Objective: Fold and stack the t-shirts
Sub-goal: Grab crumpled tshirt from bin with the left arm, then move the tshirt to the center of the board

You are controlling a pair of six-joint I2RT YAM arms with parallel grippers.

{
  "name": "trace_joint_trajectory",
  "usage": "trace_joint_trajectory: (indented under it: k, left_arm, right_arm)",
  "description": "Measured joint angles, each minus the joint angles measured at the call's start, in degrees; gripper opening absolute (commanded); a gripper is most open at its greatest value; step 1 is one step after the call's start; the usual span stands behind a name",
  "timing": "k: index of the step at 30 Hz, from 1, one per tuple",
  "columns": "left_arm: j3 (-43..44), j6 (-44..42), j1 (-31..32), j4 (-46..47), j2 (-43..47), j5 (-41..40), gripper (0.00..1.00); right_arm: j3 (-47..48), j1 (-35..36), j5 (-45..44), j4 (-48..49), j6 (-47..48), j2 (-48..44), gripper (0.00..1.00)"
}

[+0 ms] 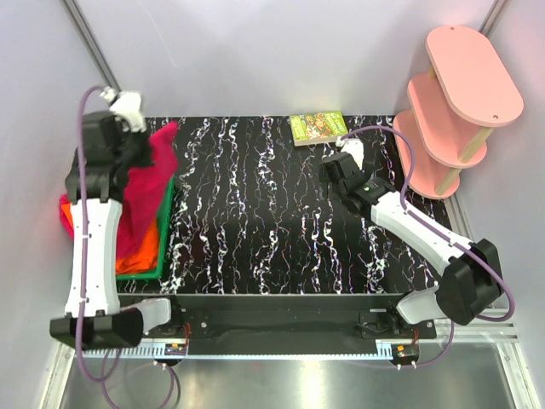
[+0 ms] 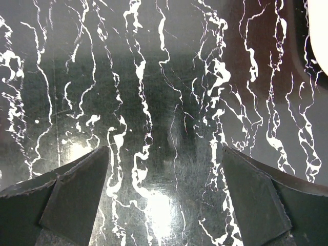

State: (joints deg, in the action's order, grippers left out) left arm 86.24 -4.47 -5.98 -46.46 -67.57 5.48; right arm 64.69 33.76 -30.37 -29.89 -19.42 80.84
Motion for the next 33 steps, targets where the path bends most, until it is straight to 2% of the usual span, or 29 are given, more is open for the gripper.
trace_joint_trajectory:
  k: [4, 8, 13, 18, 19, 20, 22, 23, 24, 25, 28, 33]
  left_arm:
    - [5.92, -0.28, 10.95, -0.90, -4.72, 0.35, 0.00]
    - [5.97, -2.82, 21.62, -3.63, -8.66, -0.98, 0.00]
    - [5.99, -6.54, 37.81, -4.94, -13.31, -1.20, 0.00]
    - [10.19, -7.30, 44.44, -6.58, -17.97, -0.63, 0.01]
    - [10.97, -7.30, 44.72, -6.25, -18.84, -0.72, 0.11]
    - [11.17, -7.26, 44.76, -5.66, -19.37, -0.85, 0.27]
    - [10.54, -7.02, 44.35, -4.68, -19.93, -1.25, 0.69]
    - [9.46, -6.88, 43.91, -3.74, -19.98, -1.27, 0.84]
    - [8.13, -6.40, 43.17, -2.84, -19.91, -1.22, 0.96]
    - [6.73, -5.73, 42.34, -2.01, -19.91, -1.20, 0.99]
    - [1.86, -3.72, 38.14, 0.28, -19.91, -1.25, 0.99]
    - [-5.25, -0.98, 27.21, 2.95, -18.64, -1.57, 0.99]
  right_arm:
    - [0.92, 0.00, 0.00, 0.00, 0.04, -0.68, 0.99]
    - [1.38, 0.00, -0.07, -0.15, 0.09, -3.43, 0.98]
    - [2.38, 0.00, -0.66, -2.67, 0.07, -7.30, 0.98]
    - [2.47, 0.00, -1.97, -5.20, -0.42, -9.57, 0.98]
    - [2.47, 0.00, -2.16, -5.79, -0.63, -9.86, 0.98]
    - [2.47, 0.00, -2.21, -6.25, -0.92, -10.05, 0.98]
    - [2.47, 0.00, -2.58, -7.08, -1.55, -10.38, 0.98]
    - [2.47, 0.00, -2.69, -7.50, -1.90, -10.51, 0.99]
    - [2.47, 0.00, -2.84, -7.85, -2.16, -10.62, 0.99]
    - [2.47, 0.00, -2.97, -8.11, -2.45, -10.71, 0.99]
    - [2.47, 0.00, -3.10, -8.90, -2.97, -10.82, 1.00]
    - [2.49, 0.13, -3.13, -9.05, -2.60, -10.36, 0.99]
